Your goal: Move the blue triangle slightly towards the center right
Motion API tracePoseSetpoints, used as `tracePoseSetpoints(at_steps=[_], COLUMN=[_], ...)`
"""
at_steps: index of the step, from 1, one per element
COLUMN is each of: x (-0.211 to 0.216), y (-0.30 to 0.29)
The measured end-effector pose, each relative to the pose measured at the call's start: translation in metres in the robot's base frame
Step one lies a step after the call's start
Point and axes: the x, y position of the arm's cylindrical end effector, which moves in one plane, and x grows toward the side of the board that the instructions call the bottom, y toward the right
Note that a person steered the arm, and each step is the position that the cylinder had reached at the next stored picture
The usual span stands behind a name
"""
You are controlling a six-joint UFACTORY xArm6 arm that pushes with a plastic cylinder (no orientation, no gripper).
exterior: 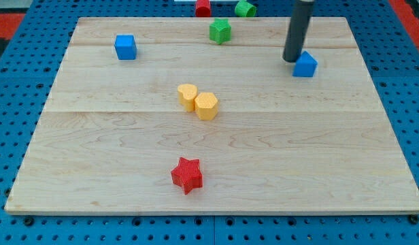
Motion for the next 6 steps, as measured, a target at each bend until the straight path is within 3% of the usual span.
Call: tracePoseSetpoints(at_steps=[1,2,3,5,6], x=[0.031,-0.016,-0.003,0.069,0.075], y=[0.009,0.001,0.034,0.034,-0.075])
